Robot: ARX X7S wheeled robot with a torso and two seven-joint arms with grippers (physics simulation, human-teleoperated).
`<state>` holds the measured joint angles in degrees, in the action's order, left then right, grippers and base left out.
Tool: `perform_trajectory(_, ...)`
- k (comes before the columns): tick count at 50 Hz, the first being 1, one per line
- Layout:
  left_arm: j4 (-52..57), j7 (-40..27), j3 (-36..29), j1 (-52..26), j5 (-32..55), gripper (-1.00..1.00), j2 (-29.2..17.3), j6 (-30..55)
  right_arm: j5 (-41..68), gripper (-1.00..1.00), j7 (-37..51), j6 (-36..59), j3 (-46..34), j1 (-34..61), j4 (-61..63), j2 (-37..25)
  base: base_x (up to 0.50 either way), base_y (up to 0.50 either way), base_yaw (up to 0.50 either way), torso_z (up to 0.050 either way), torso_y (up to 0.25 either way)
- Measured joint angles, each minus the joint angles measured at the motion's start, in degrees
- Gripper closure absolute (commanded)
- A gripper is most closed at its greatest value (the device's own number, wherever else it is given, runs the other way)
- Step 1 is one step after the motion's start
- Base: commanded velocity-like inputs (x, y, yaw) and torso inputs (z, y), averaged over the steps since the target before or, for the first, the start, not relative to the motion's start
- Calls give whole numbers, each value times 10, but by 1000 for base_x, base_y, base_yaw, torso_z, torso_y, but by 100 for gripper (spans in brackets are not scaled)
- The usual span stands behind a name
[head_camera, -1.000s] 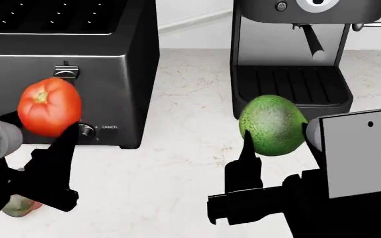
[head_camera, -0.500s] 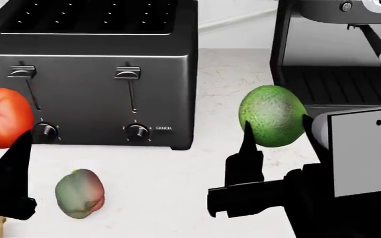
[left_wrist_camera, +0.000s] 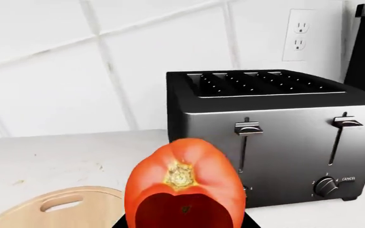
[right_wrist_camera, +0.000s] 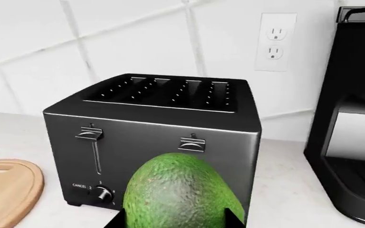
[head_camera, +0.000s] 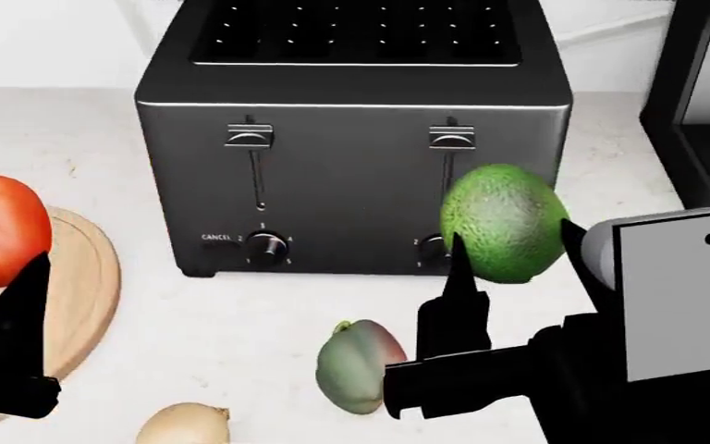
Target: Place the avocado, onion, tomato and bell pepper on the cutting board.
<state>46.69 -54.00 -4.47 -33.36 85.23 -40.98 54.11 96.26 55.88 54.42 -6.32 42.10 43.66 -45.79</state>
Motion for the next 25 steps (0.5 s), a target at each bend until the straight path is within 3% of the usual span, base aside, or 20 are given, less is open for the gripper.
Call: perform_trajectory(25, -5, 3, -1, 0, -1, 100, -6, -3, 8, 100, 10, -3, -9, 8, 2, -1, 0, 500, 0, 0, 0)
